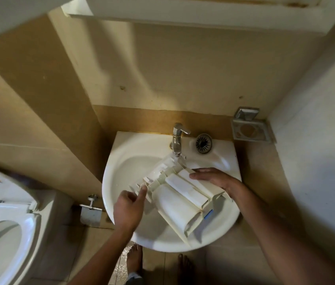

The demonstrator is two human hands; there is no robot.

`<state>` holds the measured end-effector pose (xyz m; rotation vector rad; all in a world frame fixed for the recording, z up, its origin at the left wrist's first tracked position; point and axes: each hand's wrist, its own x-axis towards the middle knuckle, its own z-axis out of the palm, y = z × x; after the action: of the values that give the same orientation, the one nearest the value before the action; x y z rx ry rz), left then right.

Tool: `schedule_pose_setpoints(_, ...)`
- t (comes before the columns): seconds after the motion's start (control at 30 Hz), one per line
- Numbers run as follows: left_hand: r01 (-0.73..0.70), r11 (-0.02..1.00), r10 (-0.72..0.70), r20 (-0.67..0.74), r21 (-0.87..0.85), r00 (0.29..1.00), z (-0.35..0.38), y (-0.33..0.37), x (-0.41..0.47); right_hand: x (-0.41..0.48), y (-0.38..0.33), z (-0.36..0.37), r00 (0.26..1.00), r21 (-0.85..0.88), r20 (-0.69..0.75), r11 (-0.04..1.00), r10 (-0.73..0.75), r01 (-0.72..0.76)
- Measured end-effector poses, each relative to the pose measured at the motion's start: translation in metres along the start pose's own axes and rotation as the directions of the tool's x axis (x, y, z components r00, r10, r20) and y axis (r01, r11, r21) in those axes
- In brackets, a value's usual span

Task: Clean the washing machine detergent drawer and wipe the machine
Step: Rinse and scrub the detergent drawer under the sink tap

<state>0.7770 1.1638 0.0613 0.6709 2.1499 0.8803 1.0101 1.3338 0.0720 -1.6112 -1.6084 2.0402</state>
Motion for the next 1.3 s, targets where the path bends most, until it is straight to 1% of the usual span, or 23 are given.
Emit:
schedule_pose_setpoints(0.03,-0.059,0.995,0.065,-0.073,0.085,0.995,-0.002,0.002,0.009,0.002,-0.001,-0.003,1.000,-0.004,0.016,1.000,0.001,-0.001)
schedule_pose_setpoints(0.07,-0.096,0.983,0.113,-0.106,0.159,0.988,-0.005,0.004,0.018,0.005,-0.002,-0.006,0.999,-0.016,0.038,1.000,0.003,-0.003)
schedule_pose_setpoints(0.1,-0.115,0.972,0.138,-0.105,0.205,0.985,-0.007,0.006,0.026,0.007,-0.004,-0.010,0.999,-0.039,0.047,0.999,0.014,-0.012)
schedule_pose_setpoints(0.13,-0.118,0.971,0.134,-0.068,0.206,0.989,-0.009,0.009,0.035,0.008,-0.007,-0.014,0.998,-0.071,0.059,0.997,0.026,-0.021)
schedule_pose_setpoints(0.17,-0.110,0.984,0.108,0.020,0.140,0.994,-0.012,0.013,0.041,0.007,-0.011,-0.017,0.997,-0.093,0.061,0.995,0.043,-0.037)
schedule_pose_setpoints(0.2,-0.079,0.997,0.075,0.168,0.016,0.983,-0.015,0.018,0.042,0.010,-0.013,-0.021,0.996,-0.115,0.071,0.992,0.062,-0.054)
schedule_pose_setpoints(0.23,-0.025,0.994,0.061,0.341,-0.109,0.938,-0.017,0.020,0.042,0.012,-0.016,-0.023,0.993,-0.151,0.083,0.986,0.080,-0.067)
schedule_pose_setpoints(0.27,0.024,0.985,0.063,0.485,-0.171,0.872,-0.019,0.021,0.041,0.017,-0.015,-0.026,0.990,-0.199,0.120,0.979,0.078,-0.053)
schedule_pose_setpoints(0.3,0.041,0.981,0.078,0.574,-0.192,0.815,-0.020,0.021,0.036,0.023,-0.013,-0.029,0.985,-0.238,0.157,0.971,0.071,-0.032)
schedule_pose_setpoints(0.33,0.032,0.978,0.102,0.607,-0.206,0.788,-0.019,0.020,0.030,0.032,-0.008,-0.033,0.980,-0.255,0.184,0.967,0.074,-0.025)
schedule_pose_setpoints(0.4,-0.066,0.977,0.166,0.538,-0.201,0.826,-0.016,0.014,0.020,0.038,-0.009,-0.034,0.978,-0.259,0.196,0.966,0.076,-0.023)
schedule_pose_setpoints(0.47,-0.148,0.973,0.213,0.441,-0.179,0.872,-0.012,0.009,0.011,0.037,-0.013,-0.029,0.986,-0.261,0.158,0.965,0.053,-0.010)
schedule_pose_setpoints(0.57,-0.124,0.974,0.183,0.326,-0.191,0.928,-0.011,0.004,-0.001,0.040,-0.013,-0.025,0.998,-0.352,0.062,0.935,-0.028,0.048)
schedule_pose_setpoints(0.63,-0.099,0.976,0.148,0.262,-0.192,0.954,-0.010,0.000,-0.003,0.040,-0.010,-0.024,0.990,-0.438,-0.101,0.898,-0.097,0.044)
schedule_pose_setpoints(0.67,-0.093,0.977,0.137,0.229,-0.192,0.964,-0.009,-0.001,-0.003,0.038,-0.007,-0.024,0.973,-0.430,-0.192,0.902,-0.127,0.033)
schedule_pose_setpoints(0.73,-0.107,0.979,0.133,0.147,-0.172,0.980,-0.005,0.000,-0.003,0.029,0.003,-0.016,0.935,-0.327,-0.323,0.944,-0.144,0.033)
schedule_pose_setpoints(0.8,-0.156,0.982,0.164,0.067,-0.110,0.984,0.001,0.007,-0.005,0.020,0.014,-0.003,0.925,-0.168,-0.370,0.985,-0.084,0.022)
schedule_pose_setpoints(0.87,-0.209,0.977,0.212,0.051,-0.048,0.976,0.009,0.021,-0.012,0.015,0.024,0.008,0.924,-0.035,-0.382,0.999,0.005,-0.020)
schedule_pose_setpoints(0.9,-0.222,0.974,0.224,0.058,-0.043,0.973,0.014,0.028,-0.015,0.014,0.028,0.009,0.920,-0.014,-0.391,0.999,0.032,-0.041)
schedule_pose_setpoints(1.0,-0.212,0.977,0.212,0.059,-0.010,0.976,0.029,0.042,-0.020,0.010,0.032,0.002,0.905,0.031,-0.424,0.999,0.021,-0.008)
schedule_pose_setpoints(1.07,-0.195,0.981,0.195,0.036,0.015,0.980,0.036,0.046,-0.023,0.013,0.029,-0.004,0.914,0.017,-0.405,1.000,-0.011,0.020)
schedule_pose_setpoints(1.17,-0.182,0.982,0.181,0.015,0.056,0.983,0.041,0.050,-0.026,0.023,0.017,-0.008,0.945,-0.002,-0.326,0.999,-0.035,0.036)
schedule_pose_setpoints(1.3,-0.167,0.983,0.166,0.012,0.077,0.986,0.034,0.049,-0.024,0.037,0.001,-0.002,0.969,-0.050,-0.246,0.999,-0.004,-0.009)
